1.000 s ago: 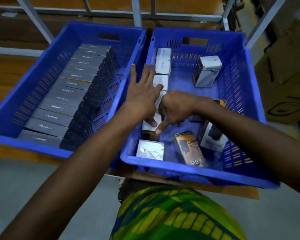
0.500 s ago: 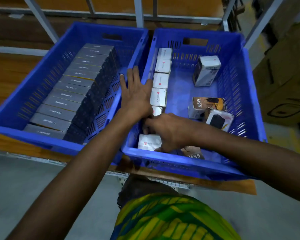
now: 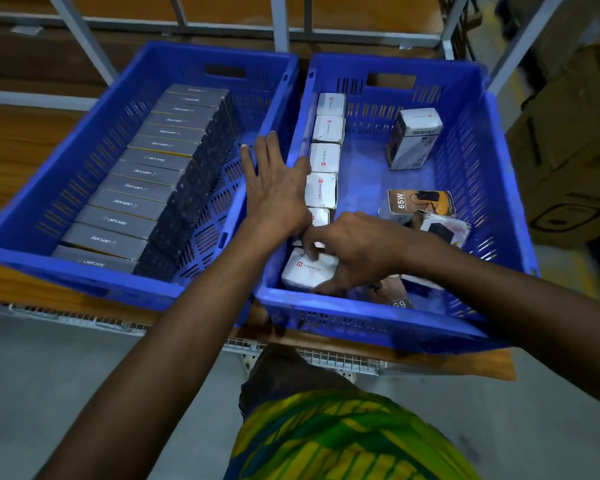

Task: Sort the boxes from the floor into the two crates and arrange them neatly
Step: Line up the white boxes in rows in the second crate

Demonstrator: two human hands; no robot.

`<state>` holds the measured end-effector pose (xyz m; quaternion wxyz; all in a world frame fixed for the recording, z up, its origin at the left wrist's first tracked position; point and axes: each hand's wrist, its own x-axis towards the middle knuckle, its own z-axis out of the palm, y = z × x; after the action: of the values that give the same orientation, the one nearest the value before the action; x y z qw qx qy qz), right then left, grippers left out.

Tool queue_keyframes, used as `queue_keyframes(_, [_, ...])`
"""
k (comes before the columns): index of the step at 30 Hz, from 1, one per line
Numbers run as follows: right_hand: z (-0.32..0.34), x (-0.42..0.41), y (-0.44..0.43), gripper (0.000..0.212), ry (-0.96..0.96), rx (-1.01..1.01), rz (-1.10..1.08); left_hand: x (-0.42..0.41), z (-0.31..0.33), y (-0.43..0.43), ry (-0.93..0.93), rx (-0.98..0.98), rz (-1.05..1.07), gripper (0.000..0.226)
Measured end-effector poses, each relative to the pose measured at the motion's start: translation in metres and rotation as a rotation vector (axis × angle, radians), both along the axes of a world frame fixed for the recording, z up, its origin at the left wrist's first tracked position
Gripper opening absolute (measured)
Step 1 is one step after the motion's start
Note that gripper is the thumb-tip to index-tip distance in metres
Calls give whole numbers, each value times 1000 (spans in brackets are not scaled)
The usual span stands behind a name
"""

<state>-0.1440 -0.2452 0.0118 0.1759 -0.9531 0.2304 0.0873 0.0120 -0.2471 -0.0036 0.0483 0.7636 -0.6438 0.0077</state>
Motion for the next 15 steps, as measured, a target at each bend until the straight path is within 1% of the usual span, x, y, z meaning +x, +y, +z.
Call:
queue_keyframes(2, [0, -4, -4, 54, -51, 62, -18, 1, -1, 0, 13, -14, 2, 76])
queue_keyframes(4, [-1, -5, -6, 64, -33, 113, 13, 1, -2, 0, 12, -8, -2, 77])
queue_keyframes(6, [-1, -6, -11, 81, 37, 165, 31, 1, -3, 0, 20, -7, -4, 80])
queue_keyframes(8, [0, -5, -15, 93, 151, 196, 35, 1, -1, -1, 21, 26, 4, 90])
queue_keyframes(10, [-1, -3, -11, 96, 256, 185, 47, 1, 2, -1, 14, 75, 7, 106])
queue_keyframes(11, [-3, -2, -9, 95, 291, 179, 44, 1, 3, -1, 11, 87, 7, 110])
queue_keyframes(13, [-6, 0, -8, 91, 320, 160, 20, 0, 3, -1, 12, 72, 9, 104])
queue_keyframes(15, [-6, -1, -13, 90, 266, 185, -17, 1, 1, -1, 29, 16, 1, 87])
